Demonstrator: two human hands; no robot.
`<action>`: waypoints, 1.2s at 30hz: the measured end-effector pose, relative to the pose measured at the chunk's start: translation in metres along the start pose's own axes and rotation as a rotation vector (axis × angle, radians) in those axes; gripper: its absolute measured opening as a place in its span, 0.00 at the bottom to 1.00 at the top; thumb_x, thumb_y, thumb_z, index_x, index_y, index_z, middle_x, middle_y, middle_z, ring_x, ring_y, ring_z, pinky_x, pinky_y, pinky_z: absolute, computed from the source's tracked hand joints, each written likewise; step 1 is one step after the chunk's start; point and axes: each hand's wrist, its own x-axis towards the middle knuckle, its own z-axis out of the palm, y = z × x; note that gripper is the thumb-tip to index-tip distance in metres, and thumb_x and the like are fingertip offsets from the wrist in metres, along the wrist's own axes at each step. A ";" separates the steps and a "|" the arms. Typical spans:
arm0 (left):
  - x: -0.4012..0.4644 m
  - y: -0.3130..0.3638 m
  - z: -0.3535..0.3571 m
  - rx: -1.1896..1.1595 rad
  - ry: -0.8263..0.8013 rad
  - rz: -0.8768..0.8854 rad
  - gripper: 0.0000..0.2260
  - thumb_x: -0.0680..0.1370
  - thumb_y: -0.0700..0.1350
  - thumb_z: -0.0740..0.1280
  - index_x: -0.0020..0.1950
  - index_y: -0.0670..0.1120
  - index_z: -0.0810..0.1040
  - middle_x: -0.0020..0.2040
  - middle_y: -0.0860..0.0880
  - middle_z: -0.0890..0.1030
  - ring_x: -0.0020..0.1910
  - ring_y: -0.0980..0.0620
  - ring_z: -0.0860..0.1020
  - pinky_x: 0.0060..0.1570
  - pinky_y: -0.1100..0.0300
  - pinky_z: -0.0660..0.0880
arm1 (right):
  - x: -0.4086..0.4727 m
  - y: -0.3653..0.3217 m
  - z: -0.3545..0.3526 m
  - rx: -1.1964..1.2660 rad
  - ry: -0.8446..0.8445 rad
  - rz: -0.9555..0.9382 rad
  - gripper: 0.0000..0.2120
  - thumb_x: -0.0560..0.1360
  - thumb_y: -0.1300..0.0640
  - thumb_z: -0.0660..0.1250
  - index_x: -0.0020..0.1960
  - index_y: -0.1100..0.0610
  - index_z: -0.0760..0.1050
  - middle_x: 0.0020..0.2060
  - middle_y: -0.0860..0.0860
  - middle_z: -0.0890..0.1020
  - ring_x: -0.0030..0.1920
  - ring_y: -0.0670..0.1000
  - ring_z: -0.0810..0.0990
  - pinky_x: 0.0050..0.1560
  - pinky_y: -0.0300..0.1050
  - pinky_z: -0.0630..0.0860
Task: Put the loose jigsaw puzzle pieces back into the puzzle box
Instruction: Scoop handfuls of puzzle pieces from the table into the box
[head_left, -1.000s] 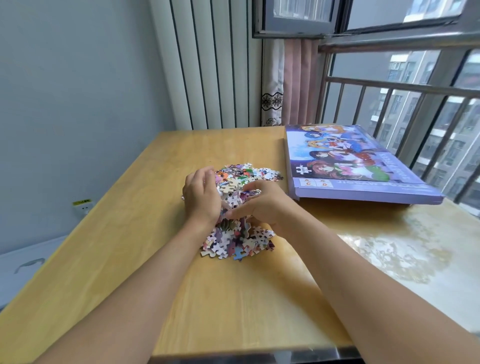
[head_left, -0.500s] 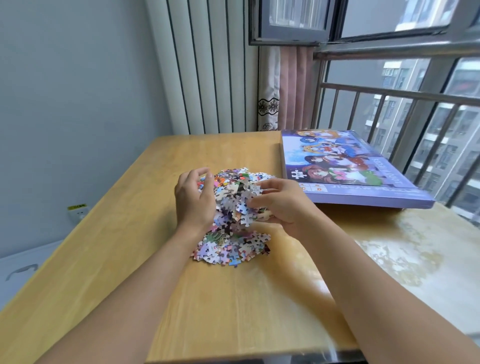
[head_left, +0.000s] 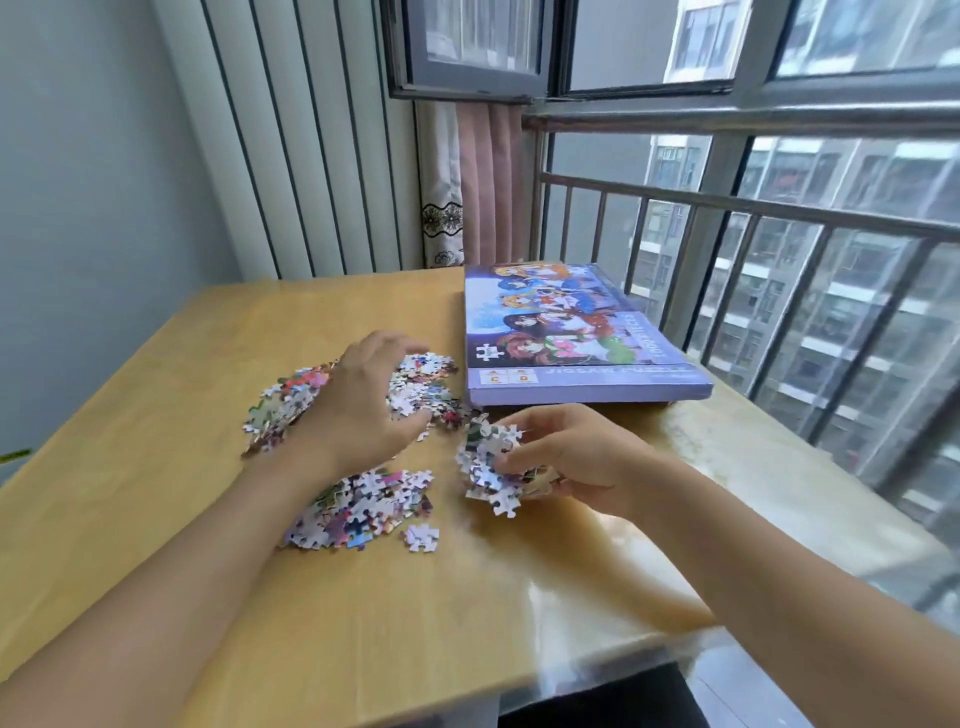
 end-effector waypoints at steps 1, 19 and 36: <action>0.009 0.006 0.003 0.051 -0.077 0.036 0.29 0.72 0.47 0.75 0.72 0.51 0.70 0.72 0.51 0.69 0.72 0.50 0.64 0.70 0.59 0.60 | -0.002 0.000 -0.005 -0.001 0.007 0.006 0.17 0.69 0.70 0.76 0.57 0.62 0.81 0.41 0.54 0.86 0.40 0.52 0.84 0.51 0.53 0.81; 0.097 0.043 0.035 -0.413 0.275 -0.110 0.06 0.79 0.46 0.70 0.43 0.55 0.80 0.31 0.56 0.78 0.30 0.54 0.71 0.33 0.64 0.67 | 0.006 -0.047 -0.056 0.216 0.140 -0.008 0.18 0.70 0.71 0.76 0.59 0.66 0.80 0.50 0.61 0.86 0.46 0.56 0.86 0.45 0.48 0.84; 0.109 0.042 0.031 -0.436 0.299 -0.070 0.04 0.79 0.49 0.70 0.46 0.51 0.82 0.39 0.54 0.83 0.37 0.54 0.78 0.40 0.55 0.76 | 0.025 -0.077 -0.064 0.192 0.327 0.133 0.06 0.72 0.75 0.71 0.48 0.69 0.78 0.47 0.63 0.83 0.43 0.57 0.84 0.33 0.48 0.84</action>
